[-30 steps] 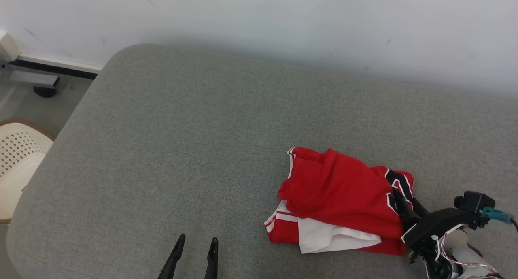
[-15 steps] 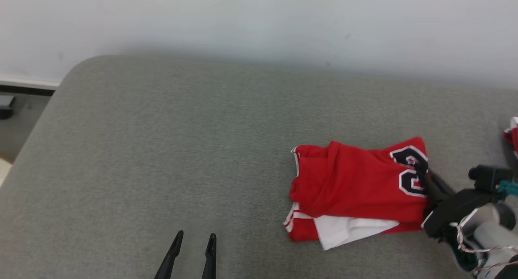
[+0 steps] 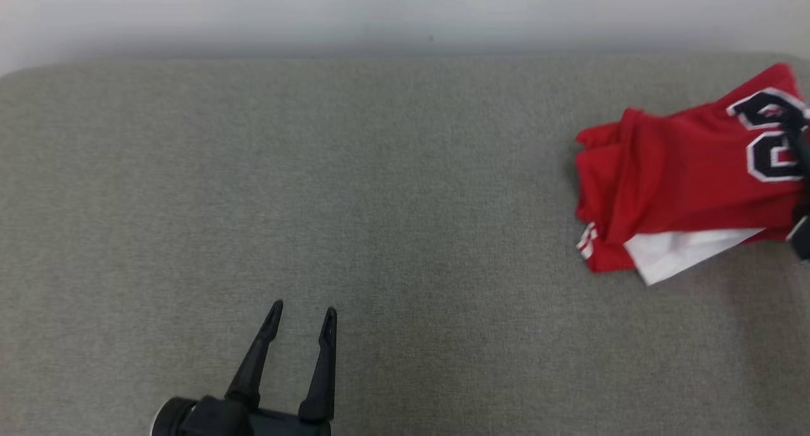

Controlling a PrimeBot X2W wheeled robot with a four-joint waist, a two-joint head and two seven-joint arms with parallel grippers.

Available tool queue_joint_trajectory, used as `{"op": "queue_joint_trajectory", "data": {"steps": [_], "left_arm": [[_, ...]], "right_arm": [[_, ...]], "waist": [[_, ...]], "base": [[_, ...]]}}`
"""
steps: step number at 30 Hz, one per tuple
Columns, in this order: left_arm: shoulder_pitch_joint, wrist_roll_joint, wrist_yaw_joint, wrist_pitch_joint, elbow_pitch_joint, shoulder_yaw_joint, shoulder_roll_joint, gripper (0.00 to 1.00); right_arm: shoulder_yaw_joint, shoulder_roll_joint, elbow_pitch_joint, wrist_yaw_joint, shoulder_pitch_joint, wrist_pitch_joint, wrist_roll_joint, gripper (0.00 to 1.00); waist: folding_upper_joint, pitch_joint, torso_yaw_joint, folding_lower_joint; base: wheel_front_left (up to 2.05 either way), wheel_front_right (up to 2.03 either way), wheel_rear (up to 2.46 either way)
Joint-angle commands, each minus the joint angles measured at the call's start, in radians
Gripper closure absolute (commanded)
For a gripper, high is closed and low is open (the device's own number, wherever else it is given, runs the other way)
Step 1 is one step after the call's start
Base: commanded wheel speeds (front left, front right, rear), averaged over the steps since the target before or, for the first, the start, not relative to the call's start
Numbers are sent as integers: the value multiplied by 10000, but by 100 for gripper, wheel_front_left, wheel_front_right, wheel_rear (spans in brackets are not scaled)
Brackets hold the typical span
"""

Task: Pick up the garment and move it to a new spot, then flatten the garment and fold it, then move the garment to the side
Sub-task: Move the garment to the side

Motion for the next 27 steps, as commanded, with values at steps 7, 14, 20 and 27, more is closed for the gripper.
{"op": "queue_joint_trajectory", "data": {"steps": [7,14,20,27], "left_arm": [[-845,265,-210,-17,-39,65,-5,0],[-1053,374,-322,-17,-26,136,-6,0],[-1293,562,-412,-17,21,168,-6,0],[-1686,768,-487,-17,113,121,-8,0]], "right_arm": [[-291,-1137,26,-28,-1052,229,-333,100],[-769,-1946,54,-28,-1311,353,-503,100],[-1392,-2143,404,-28,-1514,433,-651,100],[-2277,-1563,2110,-28,-2116,190,-1439,62]], "waist": [[-2,1669,-510,-1],[-2,2023,-525,-1],[-2,2443,-627,-1],[-2,2790,-554,-1]], "base": [[0,0,0],[0,0,0],[0,0,0],[0,0,0]]}}
